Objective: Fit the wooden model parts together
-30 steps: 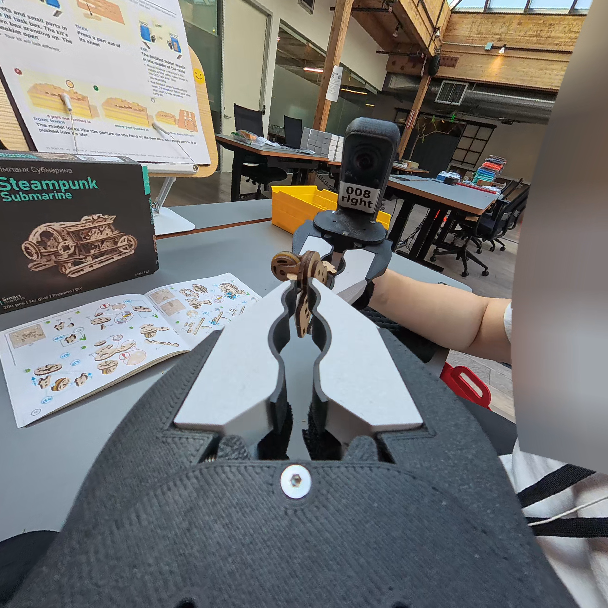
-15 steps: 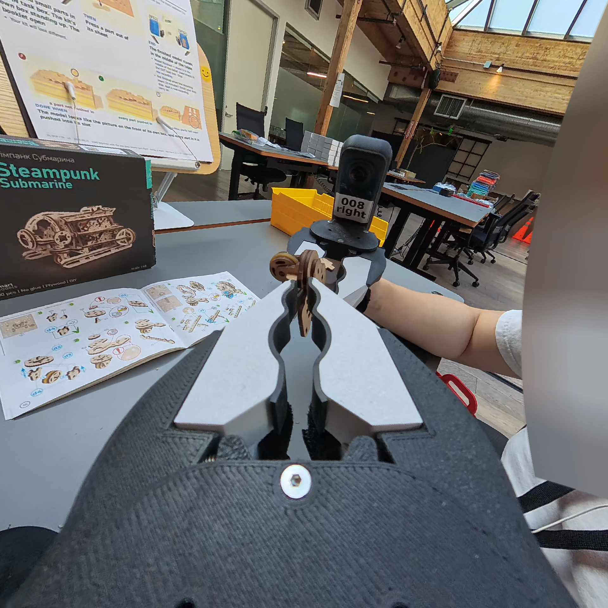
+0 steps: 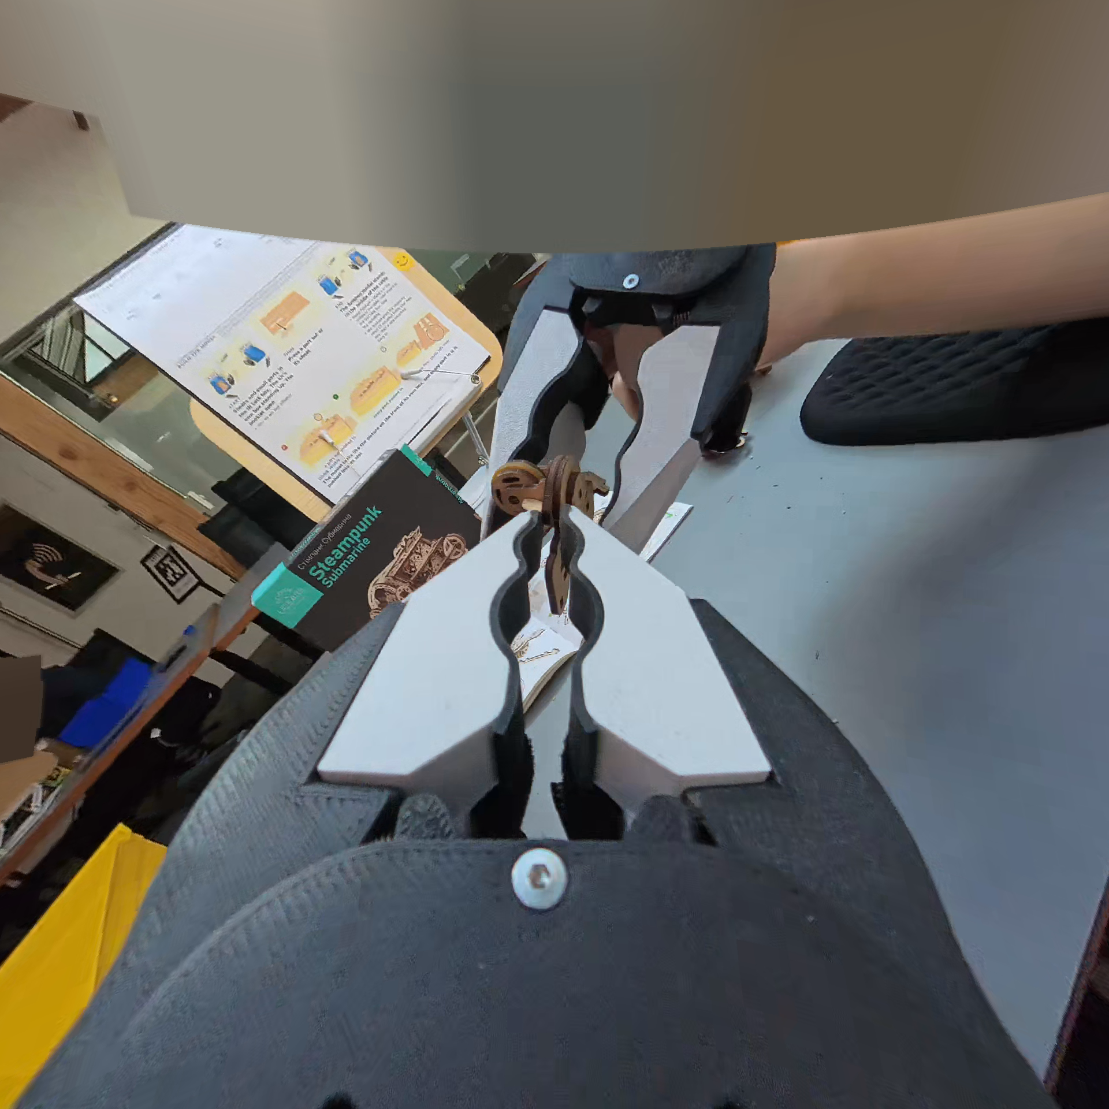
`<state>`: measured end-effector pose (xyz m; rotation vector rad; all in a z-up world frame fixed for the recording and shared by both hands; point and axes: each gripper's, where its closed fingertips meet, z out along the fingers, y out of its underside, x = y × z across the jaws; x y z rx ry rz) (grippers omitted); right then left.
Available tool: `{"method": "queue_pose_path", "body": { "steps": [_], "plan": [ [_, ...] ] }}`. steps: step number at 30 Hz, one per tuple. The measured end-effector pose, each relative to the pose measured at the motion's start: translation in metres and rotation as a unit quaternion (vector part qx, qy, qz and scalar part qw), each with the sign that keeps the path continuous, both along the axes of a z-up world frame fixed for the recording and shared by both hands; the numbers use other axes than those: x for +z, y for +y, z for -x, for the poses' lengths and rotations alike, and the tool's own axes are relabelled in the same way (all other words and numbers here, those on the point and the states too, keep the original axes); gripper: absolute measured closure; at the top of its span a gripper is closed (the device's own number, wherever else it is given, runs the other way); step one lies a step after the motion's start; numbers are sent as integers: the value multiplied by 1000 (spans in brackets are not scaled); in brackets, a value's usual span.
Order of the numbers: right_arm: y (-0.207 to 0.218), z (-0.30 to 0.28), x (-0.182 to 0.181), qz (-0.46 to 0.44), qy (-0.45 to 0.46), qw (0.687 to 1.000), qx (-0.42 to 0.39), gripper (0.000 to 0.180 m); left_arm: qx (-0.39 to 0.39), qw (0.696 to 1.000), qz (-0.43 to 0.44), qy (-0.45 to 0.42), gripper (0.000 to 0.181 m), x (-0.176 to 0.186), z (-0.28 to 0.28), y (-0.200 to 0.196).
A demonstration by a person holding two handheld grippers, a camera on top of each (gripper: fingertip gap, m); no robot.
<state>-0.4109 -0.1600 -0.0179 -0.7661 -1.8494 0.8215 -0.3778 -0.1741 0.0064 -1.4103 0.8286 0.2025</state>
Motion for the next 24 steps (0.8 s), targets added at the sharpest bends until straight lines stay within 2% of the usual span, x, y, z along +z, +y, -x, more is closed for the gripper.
{"method": "queue_pose_path", "body": {
  "steps": [1, 3, 8, 12, 17, 24],
  "plan": [
    [-1, 0, -2, -25, -4, 1000, -6, 139, -4, 1000, -2, 8, 177, -1, -4, -1],
    [-3, 0, -8, -54, -13, 998, -10, 154, -2, 1000, -4, 17, 177, -2, -7, 0],
    [-5, 0, -5, -45, -3, 999, -7, 162, 1, 999, -27, 26, 177, 4, -8, -4],
    [-9, -4, 3, -8, 9, 1000, 18, 162, 2, 996, -89, 14, 158, 26, -5, -15],
    [-21, -11, 9, 8, 24, 998, 65, 162, -34, 998, -55, 20, 133, 18, -5, -19],
    [-36, -17, 5, 7, 14, 994, 104, 162, -53, 996, -43, 52, 139, 11, -8, -20]
  ]
}}
